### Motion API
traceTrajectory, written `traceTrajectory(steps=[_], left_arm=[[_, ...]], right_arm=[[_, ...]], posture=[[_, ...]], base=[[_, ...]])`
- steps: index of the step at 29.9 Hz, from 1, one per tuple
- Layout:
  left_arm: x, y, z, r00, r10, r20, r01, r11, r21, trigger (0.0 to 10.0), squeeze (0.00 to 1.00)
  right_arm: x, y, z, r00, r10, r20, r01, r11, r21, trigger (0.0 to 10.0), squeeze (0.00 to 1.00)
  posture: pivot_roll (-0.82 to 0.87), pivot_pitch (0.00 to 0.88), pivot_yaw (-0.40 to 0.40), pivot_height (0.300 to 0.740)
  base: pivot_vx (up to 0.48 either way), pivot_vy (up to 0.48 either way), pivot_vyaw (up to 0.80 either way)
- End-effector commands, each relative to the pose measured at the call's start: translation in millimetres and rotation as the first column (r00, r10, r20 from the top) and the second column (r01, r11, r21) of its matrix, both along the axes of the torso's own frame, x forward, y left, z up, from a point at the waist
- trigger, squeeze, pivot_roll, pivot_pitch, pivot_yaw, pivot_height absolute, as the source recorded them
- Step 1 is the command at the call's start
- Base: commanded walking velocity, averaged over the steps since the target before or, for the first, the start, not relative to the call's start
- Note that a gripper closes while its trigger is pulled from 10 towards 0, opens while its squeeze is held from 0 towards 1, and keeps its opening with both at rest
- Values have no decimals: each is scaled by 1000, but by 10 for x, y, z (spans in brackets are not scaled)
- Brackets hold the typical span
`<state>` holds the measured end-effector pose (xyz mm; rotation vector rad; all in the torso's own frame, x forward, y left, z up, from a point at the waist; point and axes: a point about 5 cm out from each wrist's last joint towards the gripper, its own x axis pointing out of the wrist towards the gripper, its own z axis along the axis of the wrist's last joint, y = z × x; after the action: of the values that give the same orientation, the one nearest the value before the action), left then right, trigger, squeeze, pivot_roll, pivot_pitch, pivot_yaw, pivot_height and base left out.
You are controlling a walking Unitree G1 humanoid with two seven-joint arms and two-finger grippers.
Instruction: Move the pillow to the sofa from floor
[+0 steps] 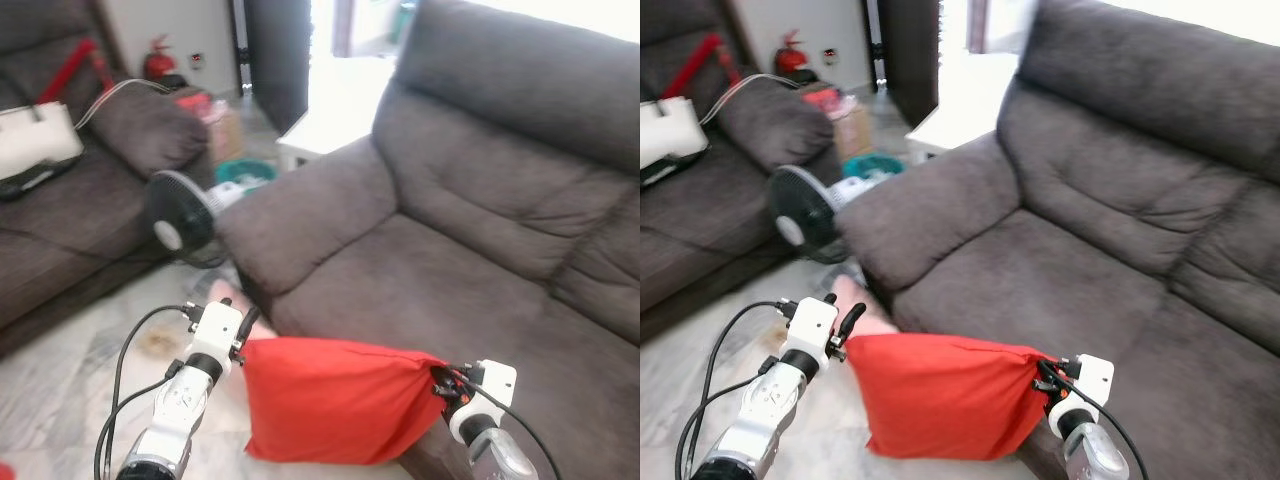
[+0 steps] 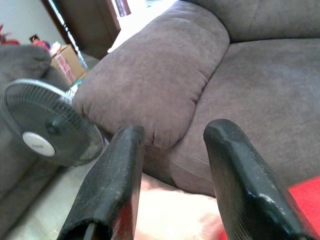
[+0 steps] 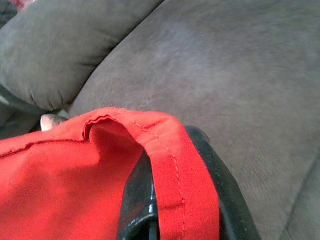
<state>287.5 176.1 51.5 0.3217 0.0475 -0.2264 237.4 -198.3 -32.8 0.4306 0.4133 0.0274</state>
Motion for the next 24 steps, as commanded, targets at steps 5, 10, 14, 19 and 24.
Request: traceTrajectory(steps=[5, 10, 14, 19, 24], left_arm=[[1, 1, -4, 1000, -2, -3, 2, 1000, 11, 10000, 0], [4, -2, -3, 1000, -4, -2, 4, 1000, 11, 10000, 0], [4, -1, 0, 1000, 1, 0, -1, 1000, 1, 10000, 0], [0, -2, -1, 1000, 1, 1, -1, 1000, -3, 10000, 0], [-3, -7, -3, 1000, -3, 0, 3, 1000, -3, 10000, 0]], right_arm=[[161, -136, 186, 994, -43, 104, 48, 998, -41, 10000, 0], [168, -132, 189, 994, -42, 104, 46, 998, -42, 10000, 0], [174, -130, 192, 994, -41, 104, 45, 998, -43, 10000, 0], [170, -136, 190, 994, -43, 103, 48, 998, -45, 10000, 0], [165, -139, 187, 994, -41, 102, 46, 998, -47, 10000, 0]], posture=[[123, 0, -38, 740], [123, 0, -40, 740], [122, 0, -41, 740], [119, 0, -41, 740], [119, 0, -42, 740]], base=[[0, -107, -775], [0, -349, -774], [0, 0, -773], [0, 0, -772], [0, 0, -769]])
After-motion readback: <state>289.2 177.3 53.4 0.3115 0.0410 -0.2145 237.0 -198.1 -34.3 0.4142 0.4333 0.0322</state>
